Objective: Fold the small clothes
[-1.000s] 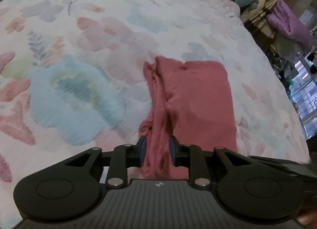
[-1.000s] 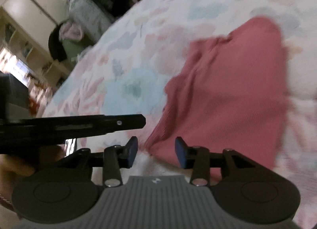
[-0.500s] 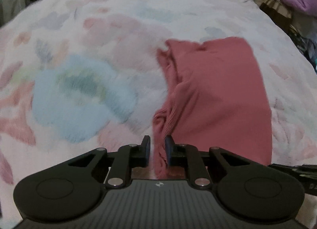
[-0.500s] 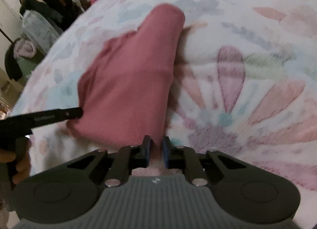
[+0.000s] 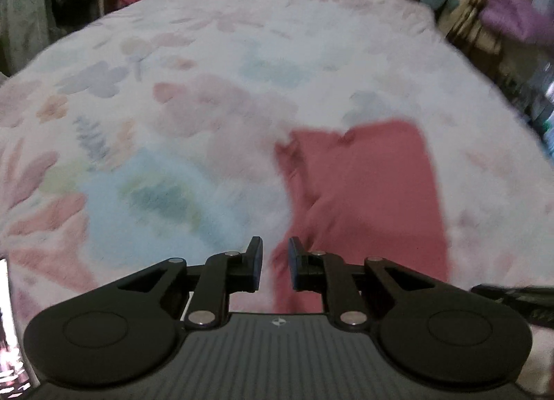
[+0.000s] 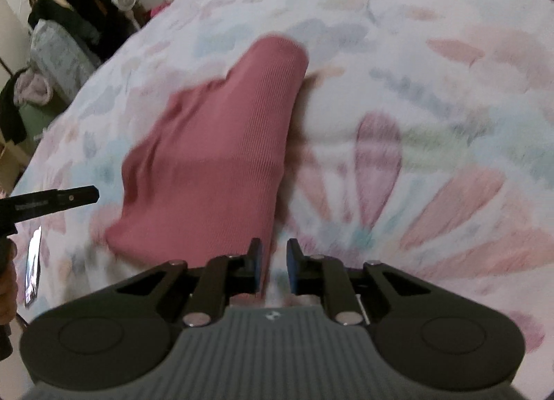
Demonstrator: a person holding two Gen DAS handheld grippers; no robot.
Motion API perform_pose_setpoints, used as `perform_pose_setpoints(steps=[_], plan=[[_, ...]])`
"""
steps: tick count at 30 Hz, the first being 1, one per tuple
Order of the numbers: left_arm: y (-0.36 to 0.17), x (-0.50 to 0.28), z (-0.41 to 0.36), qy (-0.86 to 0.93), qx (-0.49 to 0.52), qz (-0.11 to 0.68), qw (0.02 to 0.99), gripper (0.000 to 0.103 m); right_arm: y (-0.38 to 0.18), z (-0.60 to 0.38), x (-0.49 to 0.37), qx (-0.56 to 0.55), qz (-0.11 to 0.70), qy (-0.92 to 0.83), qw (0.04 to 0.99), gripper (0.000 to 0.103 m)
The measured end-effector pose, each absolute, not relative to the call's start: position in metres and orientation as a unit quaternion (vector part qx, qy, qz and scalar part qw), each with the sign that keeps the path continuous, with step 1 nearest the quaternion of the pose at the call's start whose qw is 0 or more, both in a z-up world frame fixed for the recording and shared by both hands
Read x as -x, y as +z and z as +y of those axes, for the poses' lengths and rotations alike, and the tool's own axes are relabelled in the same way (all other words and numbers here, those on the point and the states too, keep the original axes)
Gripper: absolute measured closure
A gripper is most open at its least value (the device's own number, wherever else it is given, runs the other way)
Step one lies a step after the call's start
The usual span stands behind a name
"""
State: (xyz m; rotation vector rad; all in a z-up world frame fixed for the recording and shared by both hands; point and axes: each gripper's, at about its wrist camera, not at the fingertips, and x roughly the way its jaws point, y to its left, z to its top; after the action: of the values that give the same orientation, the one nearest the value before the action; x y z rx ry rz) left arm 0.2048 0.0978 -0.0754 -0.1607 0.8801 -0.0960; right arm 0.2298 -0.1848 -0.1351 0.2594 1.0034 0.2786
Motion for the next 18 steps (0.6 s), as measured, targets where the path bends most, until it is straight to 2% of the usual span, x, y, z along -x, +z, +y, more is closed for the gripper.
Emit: perform_pose_setpoints(steps=[5,9,12,18], plan=[[-0.071,-0.242,0.075,-0.088,0.081,0.407,0.905,0.087,-0.119,-0.185,-0.253,-0.122,0.453,0.129,0.874,0.091],[-0.089,-0.272,0.061,-0.089,0.081,0.416,0.901,0.088,-0.117,-0.183,-0.274,-0.124,0.443,0.124,0.879,0.091],[-0.11,-0.291,0.069,-0.062,0.094,0.44,0.891,0.091,-0.12,-0.184,-0.286,-0.131,0.445,0.122,0.878,0.091],[-0.139,-0.3,0.102,0.004,0.096,0.474,0.875,0.091,-0.129,-0.186,-0.296,-0.126,0.444,0.121,0.879,0.091]])
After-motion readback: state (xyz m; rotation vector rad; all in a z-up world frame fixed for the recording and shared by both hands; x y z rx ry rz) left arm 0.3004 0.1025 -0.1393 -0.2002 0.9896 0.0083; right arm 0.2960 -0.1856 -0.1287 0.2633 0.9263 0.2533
